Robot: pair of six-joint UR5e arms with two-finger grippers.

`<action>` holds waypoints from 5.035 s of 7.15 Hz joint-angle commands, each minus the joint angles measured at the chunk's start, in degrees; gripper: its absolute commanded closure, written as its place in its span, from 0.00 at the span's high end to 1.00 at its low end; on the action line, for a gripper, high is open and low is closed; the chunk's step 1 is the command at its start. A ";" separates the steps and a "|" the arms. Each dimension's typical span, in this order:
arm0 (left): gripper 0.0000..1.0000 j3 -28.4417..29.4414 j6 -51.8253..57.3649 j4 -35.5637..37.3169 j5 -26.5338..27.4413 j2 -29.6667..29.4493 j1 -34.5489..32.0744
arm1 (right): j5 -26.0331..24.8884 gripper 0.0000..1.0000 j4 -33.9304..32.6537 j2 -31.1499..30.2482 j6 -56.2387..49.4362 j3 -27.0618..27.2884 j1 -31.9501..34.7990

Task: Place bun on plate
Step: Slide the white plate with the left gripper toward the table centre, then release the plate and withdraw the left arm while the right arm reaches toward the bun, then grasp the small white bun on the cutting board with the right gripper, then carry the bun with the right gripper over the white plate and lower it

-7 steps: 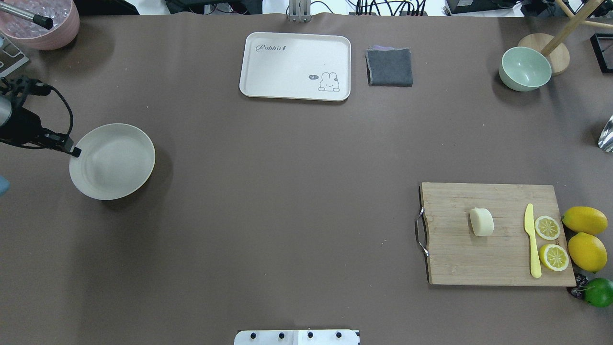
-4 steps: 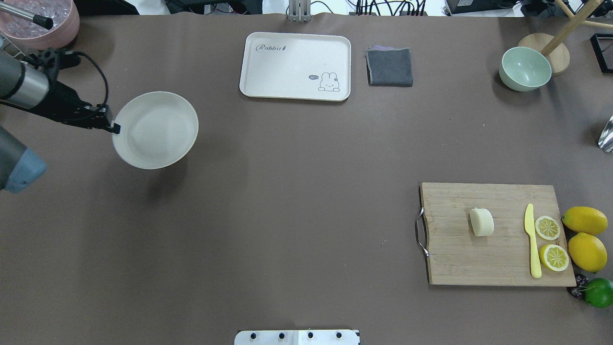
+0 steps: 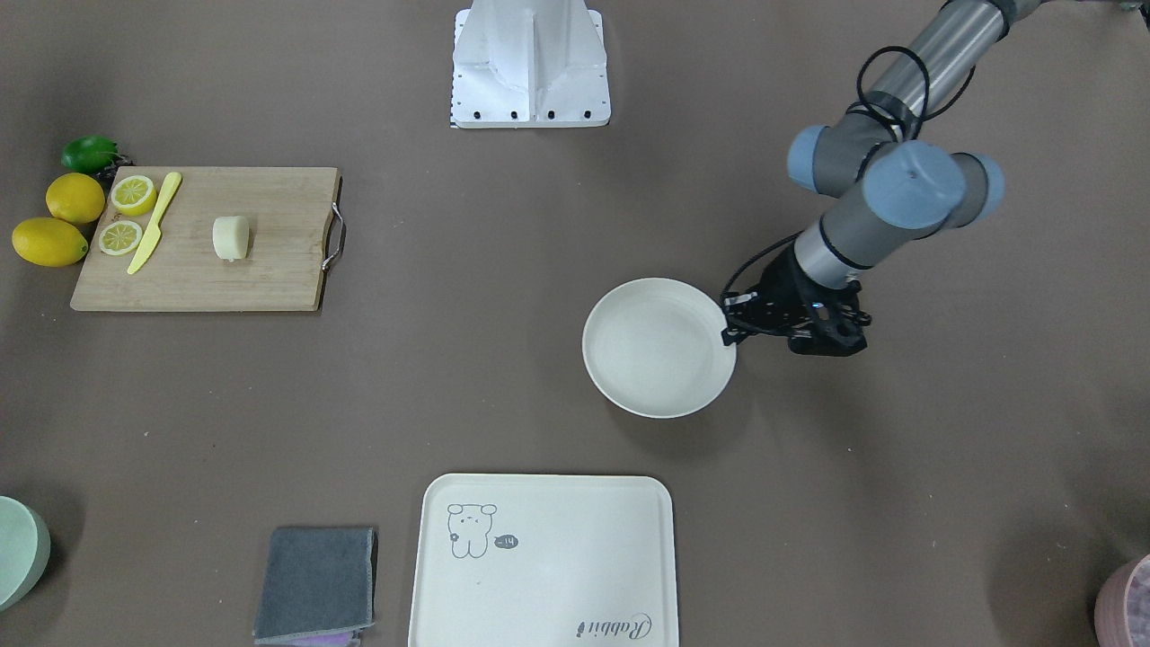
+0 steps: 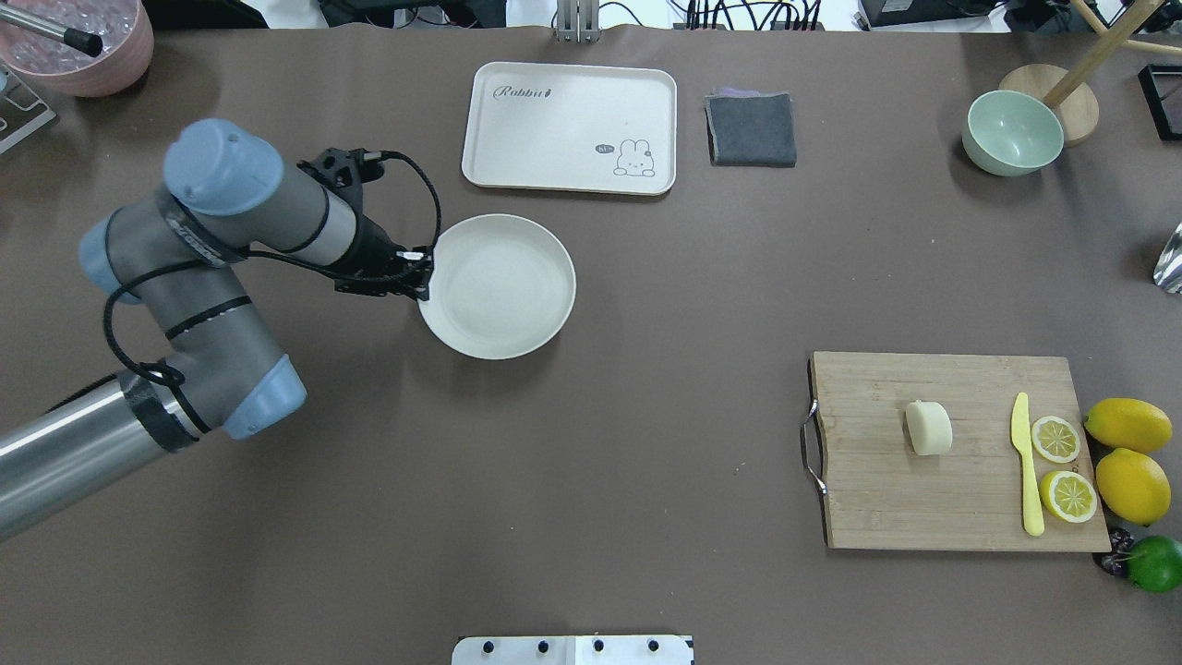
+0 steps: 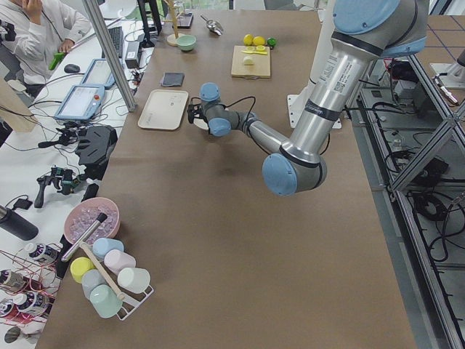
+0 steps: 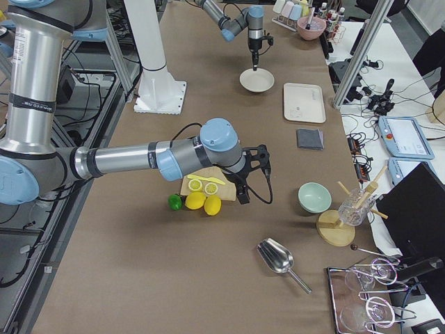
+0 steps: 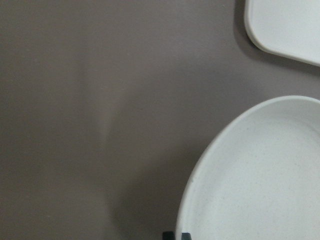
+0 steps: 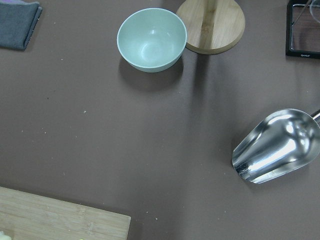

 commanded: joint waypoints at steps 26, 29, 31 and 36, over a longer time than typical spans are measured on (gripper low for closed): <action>0.98 -17.79 40.92 19.29 -10.19 19.32 -23.99 | -32.08 0.00 10.83 4.88 52.54 2.61 -57.92; 0.98 -17.88 40.92 19.37 -10.28 19.41 -24.08 | -34.70 0.00 -12.81 32.19 54.37 -2.19 -57.74; 0.98 -17.88 40.92 19.46 -10.28 19.41 -24.08 | -34.89 0.00 -14.66 52.53 61.49 -18.31 -58.44; 0.98 -16.82 40.74 19.46 -10.72 19.41 -24.08 | -40.86 1.00 -14.04 58.68 63.88 -24.47 -63.72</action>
